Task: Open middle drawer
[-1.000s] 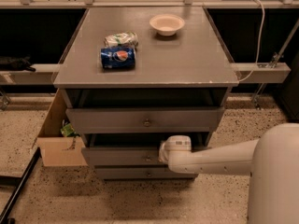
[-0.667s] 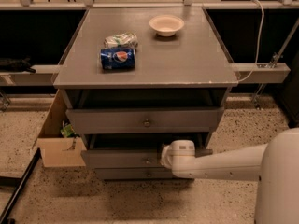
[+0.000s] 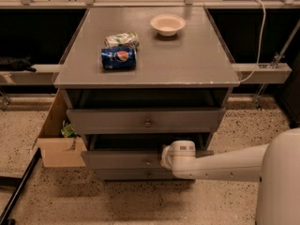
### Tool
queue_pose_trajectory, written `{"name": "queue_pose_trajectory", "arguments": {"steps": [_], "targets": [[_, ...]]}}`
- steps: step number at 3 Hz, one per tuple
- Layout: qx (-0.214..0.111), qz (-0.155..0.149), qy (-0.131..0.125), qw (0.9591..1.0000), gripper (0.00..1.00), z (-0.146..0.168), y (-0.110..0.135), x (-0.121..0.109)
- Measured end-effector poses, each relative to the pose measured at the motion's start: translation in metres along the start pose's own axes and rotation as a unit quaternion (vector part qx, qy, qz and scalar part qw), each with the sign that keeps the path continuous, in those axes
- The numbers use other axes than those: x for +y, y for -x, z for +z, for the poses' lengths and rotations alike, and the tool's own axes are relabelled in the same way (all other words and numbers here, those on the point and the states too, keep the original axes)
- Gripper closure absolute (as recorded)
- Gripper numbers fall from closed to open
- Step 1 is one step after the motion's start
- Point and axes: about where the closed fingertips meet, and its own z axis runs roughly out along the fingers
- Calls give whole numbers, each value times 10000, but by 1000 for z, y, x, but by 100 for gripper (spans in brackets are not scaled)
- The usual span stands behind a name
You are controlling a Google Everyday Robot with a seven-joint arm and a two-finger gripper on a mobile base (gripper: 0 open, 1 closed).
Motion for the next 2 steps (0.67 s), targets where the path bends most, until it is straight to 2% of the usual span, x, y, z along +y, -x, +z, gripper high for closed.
{"name": "queue_pose_trajectory", "arguments": {"steps": [2], "targets": [[-45, 105, 29, 9999, 100, -2, -1, 6]]}}
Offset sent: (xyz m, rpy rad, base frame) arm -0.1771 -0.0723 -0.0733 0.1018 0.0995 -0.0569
